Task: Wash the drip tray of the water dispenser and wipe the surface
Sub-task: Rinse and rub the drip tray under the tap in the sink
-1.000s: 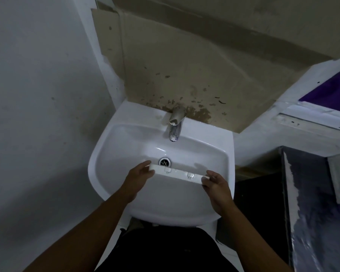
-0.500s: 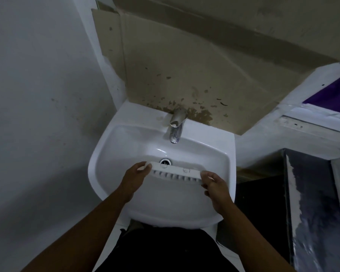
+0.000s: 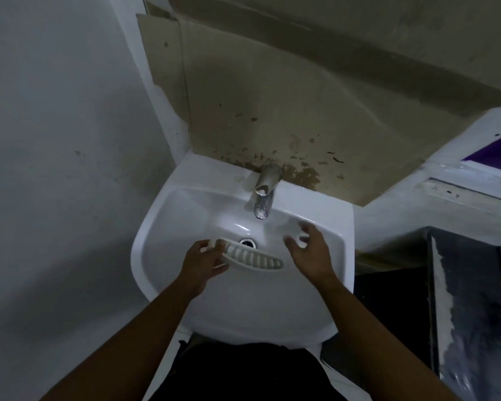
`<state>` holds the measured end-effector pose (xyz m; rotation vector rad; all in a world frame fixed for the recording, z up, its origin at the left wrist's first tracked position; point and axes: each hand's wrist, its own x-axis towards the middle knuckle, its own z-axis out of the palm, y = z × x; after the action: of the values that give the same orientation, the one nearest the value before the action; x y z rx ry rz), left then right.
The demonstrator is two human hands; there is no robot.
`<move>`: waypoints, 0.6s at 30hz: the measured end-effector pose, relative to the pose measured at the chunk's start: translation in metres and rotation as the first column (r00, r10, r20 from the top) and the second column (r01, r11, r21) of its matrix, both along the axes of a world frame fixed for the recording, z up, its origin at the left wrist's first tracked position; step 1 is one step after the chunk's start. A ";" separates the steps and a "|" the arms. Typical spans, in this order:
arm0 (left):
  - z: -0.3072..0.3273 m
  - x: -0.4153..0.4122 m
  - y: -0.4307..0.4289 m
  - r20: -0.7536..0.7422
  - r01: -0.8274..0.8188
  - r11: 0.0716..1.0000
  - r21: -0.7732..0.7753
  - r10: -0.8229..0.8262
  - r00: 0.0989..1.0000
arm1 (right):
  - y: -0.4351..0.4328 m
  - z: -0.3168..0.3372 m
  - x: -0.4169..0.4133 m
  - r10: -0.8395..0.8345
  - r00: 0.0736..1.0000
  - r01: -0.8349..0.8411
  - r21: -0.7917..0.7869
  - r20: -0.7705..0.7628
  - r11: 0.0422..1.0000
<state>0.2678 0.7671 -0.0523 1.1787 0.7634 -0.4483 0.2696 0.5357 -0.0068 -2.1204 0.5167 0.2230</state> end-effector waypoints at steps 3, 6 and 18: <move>0.002 0.001 -0.004 0.017 -0.007 1.000 0.024 0.006 1.000 | 0.012 0.026 0.028 0.227 0.927 -0.232 -0.020 0.297 0.973; 0.007 0.002 -0.010 0.041 -0.020 0.999 0.035 0.019 0.999 | 0.021 0.040 0.054 0.472 0.822 -0.441 -0.170 0.318 0.881; 0.033 0.025 -0.042 0.120 0.088 0.990 0.106 -0.100 0.988 | 0.020 0.043 0.084 0.672 0.694 -0.465 -0.551 0.260 0.693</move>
<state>0.2926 0.7249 -0.0197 1.3286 0.6295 -0.4138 0.3532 0.5557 0.0362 -2.6368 -0.4684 -0.0468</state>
